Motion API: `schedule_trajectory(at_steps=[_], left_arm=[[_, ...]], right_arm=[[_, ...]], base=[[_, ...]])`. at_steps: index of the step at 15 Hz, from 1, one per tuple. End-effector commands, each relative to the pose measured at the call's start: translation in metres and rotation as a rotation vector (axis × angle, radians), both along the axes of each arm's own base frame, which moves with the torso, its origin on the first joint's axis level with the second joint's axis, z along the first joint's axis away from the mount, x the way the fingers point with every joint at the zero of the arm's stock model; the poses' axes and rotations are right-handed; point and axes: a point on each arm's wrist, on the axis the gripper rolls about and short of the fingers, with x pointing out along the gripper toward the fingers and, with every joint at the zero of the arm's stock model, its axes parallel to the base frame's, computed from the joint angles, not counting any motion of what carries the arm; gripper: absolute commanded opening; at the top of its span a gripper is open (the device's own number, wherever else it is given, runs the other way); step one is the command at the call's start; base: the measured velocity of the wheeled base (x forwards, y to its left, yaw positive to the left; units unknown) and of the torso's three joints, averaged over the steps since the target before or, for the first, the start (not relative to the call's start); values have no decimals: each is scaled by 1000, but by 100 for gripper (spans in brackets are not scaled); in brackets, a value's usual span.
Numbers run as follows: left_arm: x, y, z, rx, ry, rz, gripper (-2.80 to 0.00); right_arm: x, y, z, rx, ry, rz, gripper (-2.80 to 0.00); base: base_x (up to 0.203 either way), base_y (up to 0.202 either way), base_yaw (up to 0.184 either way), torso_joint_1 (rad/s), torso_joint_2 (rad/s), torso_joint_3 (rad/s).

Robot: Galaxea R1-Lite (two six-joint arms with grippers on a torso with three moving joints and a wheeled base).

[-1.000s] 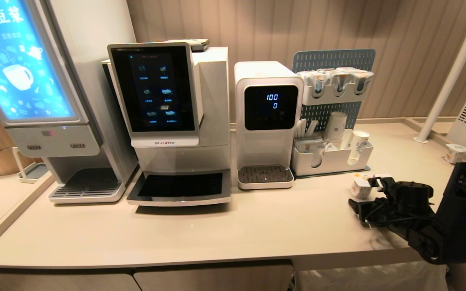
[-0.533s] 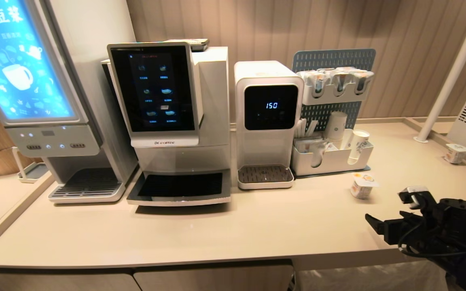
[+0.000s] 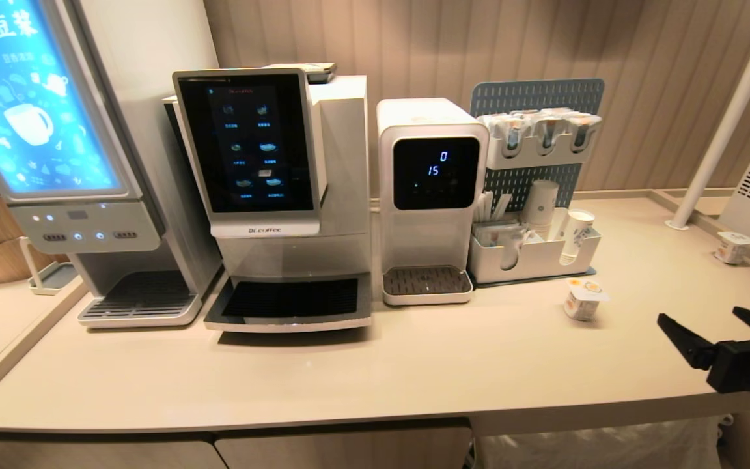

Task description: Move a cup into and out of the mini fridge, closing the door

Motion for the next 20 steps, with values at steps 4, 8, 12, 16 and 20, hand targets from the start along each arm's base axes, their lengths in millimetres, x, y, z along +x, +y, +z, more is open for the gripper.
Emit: schedule_trajectory(at_steps=[4,8,12,16,20], left_arm=[[0,0,0,0,3,0,-280],[0,0,0,0,3,0,-280],[0,0,0,0,3,0,-280],[0,0,-1,0,4,0,-280],[0,0,0,0,3,0,-280]], right_arm=[[-131,7,78,50,-82,110,-280],[-195,11,84,98,-103,197,-280],[-226,11,78,102,-103,219,-280],[-258,12,61,137,-54,323,-280],[-281,13,32,165,3,363,-280]], base=[[0,0,0,0,0,0],[0,0,0,0,0,0],[0,0,0,0,0,0],[0,0,0,0,0,0],[0,0,0,0,0,0]])
